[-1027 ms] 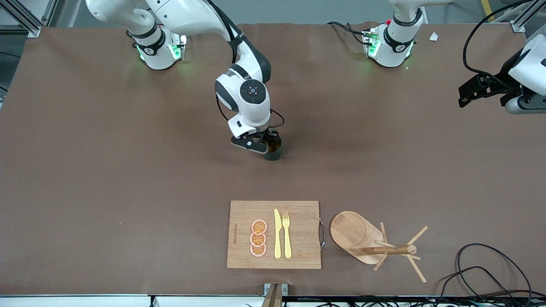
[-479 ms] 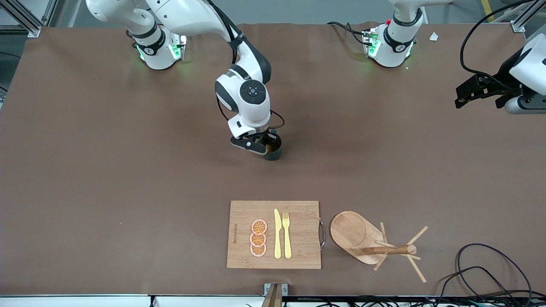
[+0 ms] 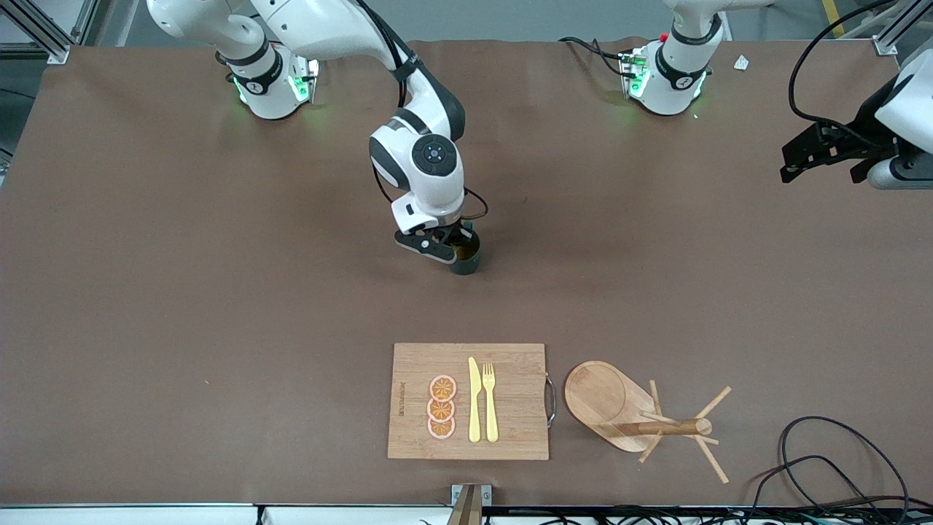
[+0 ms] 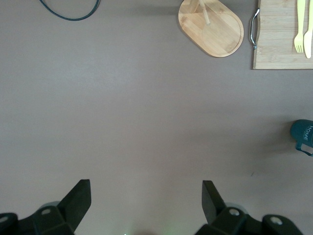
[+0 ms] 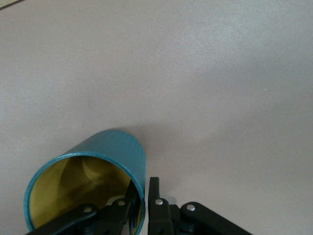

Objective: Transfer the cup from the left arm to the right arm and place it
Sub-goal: 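Close the right gripper on the teal mug's rim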

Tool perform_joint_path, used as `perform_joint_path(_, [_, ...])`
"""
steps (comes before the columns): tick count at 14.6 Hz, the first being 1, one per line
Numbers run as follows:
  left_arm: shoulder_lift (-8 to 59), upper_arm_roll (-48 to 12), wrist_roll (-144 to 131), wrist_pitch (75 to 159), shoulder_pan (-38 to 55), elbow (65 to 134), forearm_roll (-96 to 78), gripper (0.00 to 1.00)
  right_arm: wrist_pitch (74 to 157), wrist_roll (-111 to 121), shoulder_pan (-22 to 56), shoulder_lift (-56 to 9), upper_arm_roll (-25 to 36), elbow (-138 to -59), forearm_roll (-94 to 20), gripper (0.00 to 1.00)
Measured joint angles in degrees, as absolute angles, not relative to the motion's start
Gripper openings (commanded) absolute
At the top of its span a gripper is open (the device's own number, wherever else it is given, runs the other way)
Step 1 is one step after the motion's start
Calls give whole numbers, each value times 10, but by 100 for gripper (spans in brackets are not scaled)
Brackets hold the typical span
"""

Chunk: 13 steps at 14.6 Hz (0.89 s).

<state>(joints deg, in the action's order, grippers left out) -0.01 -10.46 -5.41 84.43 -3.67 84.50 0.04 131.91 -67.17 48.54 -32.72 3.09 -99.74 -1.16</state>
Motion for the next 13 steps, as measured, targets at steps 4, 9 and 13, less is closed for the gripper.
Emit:
perform_joint_path(4, [-1,-105,-54,844,-37,845,1,100,1321,-673,486,-327,31,-994,-12,1])
perform_joint_path(9, [0,-101,-54,856,-39,846,2,100,1316,-673,484,-327,35,-991,-12,0])
perform_joint_path(13, [4,-101,-54,865,-39,848,2,100,1246,-630,464,-326,39,-961,-11,0])
